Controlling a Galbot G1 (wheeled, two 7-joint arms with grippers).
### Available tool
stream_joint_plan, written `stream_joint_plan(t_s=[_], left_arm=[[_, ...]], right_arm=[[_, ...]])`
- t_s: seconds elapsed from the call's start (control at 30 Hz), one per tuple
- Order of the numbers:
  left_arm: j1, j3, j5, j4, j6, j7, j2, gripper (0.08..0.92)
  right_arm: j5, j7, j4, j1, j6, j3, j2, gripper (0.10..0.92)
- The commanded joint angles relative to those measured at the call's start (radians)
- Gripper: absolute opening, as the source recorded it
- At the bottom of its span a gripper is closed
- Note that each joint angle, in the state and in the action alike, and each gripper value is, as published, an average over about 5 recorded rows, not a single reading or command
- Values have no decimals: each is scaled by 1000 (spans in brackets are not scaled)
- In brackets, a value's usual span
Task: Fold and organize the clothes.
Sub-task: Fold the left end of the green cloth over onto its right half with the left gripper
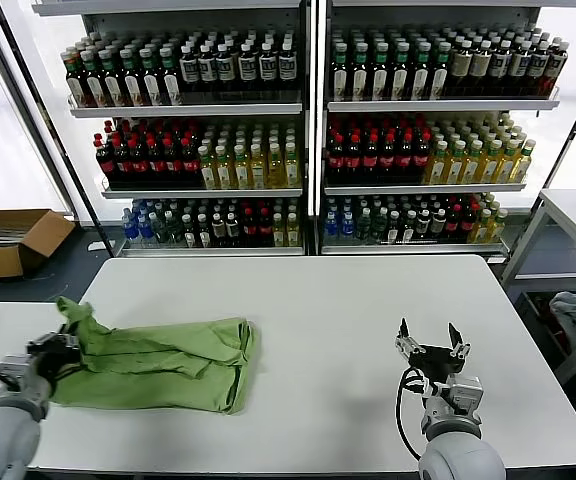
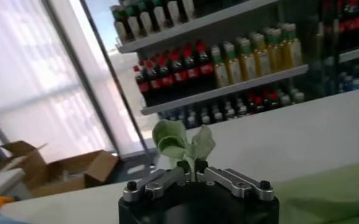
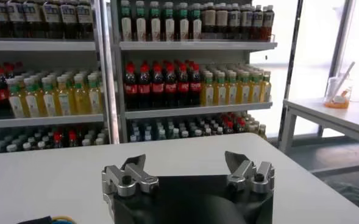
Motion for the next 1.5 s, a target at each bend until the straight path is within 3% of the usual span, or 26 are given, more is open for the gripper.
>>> stream_joint_plan(t_s=[0.03,0.37,0.83,1.03,1.27,1.5], left_arm=[[-32,324,41,-146,47,-61,-201,96],[-69,462,103,-93,49,-56,-248,96],[-122,501,119,-54,57,-47,-279,96],[-113,516,122,-33,-13,-19,-294,101],[-39,566,-67,-63,-45,-32,-325,268],[-3,594,-392,-148,24,-70,-354,467]], right_arm=[[2,0,17,-46,5,24,3,823],[15,11,23,-83,15,60,1,823],[14,13,4,-92,25,60,10,823],[11,16,-7,-90,27,55,13,823],[8,22,-10,-88,29,40,18,823],[10,26,-15,-81,29,37,14,823]])
